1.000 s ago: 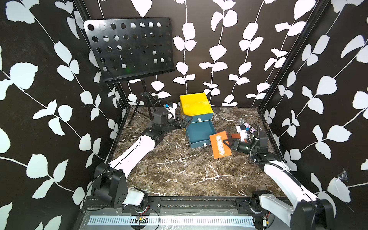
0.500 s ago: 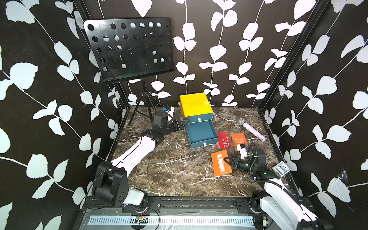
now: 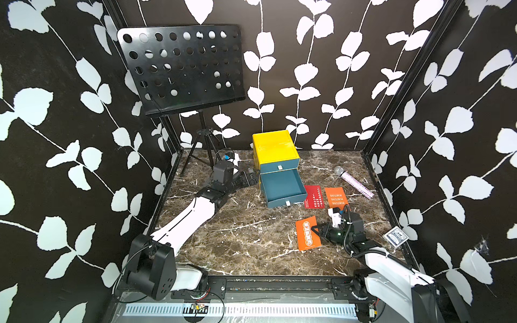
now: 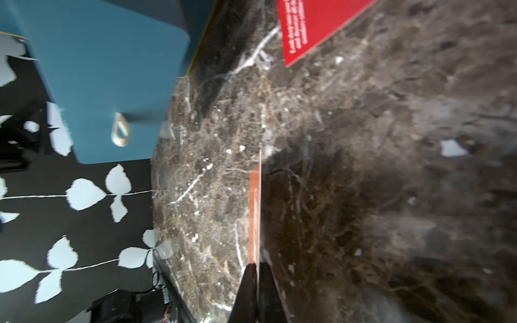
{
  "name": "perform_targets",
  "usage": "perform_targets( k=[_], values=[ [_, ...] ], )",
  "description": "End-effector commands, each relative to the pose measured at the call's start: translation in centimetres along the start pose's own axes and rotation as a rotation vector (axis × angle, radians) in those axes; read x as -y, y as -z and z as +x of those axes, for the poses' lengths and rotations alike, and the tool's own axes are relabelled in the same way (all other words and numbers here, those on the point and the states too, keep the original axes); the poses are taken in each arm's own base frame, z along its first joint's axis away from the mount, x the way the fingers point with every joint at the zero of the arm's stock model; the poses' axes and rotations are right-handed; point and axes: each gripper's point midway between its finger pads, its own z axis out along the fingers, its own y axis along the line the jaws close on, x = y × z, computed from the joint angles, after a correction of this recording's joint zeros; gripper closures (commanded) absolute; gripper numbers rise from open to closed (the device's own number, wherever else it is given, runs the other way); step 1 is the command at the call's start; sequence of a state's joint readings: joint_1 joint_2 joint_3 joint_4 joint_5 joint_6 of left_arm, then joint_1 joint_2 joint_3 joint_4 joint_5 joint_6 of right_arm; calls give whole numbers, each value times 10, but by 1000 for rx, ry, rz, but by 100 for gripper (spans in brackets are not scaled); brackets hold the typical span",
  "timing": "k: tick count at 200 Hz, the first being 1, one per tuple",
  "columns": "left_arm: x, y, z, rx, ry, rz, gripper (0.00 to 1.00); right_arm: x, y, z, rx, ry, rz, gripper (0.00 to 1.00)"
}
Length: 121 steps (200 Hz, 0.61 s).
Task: Take the postcards out of the drawer
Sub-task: Place the postcard at the center of the board.
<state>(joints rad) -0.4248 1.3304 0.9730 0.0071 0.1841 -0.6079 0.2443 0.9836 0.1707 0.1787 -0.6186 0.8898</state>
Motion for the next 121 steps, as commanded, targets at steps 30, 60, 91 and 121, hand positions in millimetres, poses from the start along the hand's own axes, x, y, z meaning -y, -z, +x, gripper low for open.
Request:
perform_targets(
  k=[30,60,91,121],
  values=[
    [2,5,-3,19,-17,14,1,24,-3,5,-2,21,109,94],
    [5,4,-3,17,-15,30,1,36,3,7,-9,33,188,81],
    [11,4,-6,21,-15,51,1,45,10,5,13,38,258,65],
    [7,2,-7,12,-33,32,1,44,19,-2,31,62,310,60]
  ],
)
